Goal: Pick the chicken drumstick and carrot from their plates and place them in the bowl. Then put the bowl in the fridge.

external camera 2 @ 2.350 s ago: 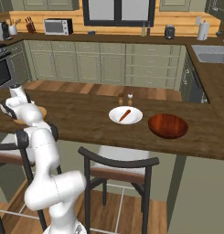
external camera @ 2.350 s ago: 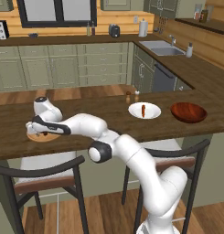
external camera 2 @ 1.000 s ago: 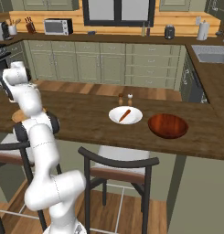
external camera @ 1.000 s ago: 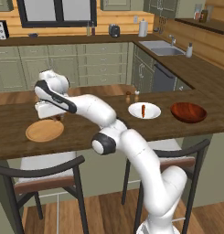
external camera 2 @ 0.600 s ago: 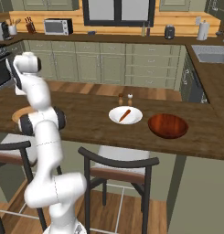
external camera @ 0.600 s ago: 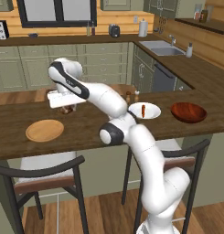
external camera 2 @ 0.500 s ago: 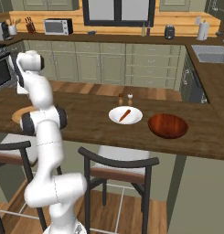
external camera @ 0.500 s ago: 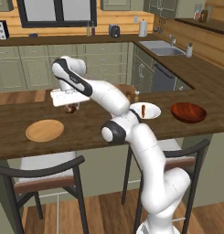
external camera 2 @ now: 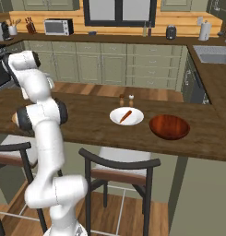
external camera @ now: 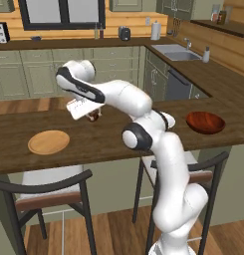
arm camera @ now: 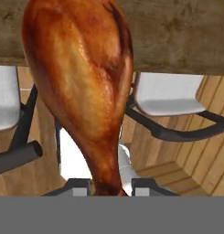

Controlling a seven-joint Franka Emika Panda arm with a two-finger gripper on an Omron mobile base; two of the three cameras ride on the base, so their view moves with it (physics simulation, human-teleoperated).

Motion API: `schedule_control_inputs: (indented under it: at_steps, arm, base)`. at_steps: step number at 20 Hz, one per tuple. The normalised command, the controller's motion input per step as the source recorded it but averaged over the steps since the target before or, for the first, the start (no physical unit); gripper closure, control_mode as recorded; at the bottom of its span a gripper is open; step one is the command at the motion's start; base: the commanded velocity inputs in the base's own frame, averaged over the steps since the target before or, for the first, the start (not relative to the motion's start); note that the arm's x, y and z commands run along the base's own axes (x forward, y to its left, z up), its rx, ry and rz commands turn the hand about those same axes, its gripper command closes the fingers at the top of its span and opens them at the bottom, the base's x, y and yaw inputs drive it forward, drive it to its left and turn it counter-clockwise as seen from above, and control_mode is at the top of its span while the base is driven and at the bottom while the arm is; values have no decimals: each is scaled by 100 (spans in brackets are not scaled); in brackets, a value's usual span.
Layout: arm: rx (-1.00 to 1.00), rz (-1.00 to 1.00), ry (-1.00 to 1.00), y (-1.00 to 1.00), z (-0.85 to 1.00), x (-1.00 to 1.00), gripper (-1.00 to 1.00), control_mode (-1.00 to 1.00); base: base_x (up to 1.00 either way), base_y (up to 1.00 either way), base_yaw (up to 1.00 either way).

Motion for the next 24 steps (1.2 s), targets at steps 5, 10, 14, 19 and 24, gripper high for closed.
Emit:
schedule_control_inputs:
  at_steps: [5,10,14,19,24]
  arm:
    - [28,0,-83,-100,-53,-100,100,-100]
    - [38,-1,-88,-100,-13,-75,100,-100]
    - [46,-1,-15,-100,78,-6,100,-100]
    - [26,0,5,-100,74,0,100,-100]
    - [8,-1,12,-100,25,0,100,-100]
  base:
    - [0,0,0]
    - [0,0,0]
    - [0,0,0]
    - [0,0,0]
    - [0,0,0]
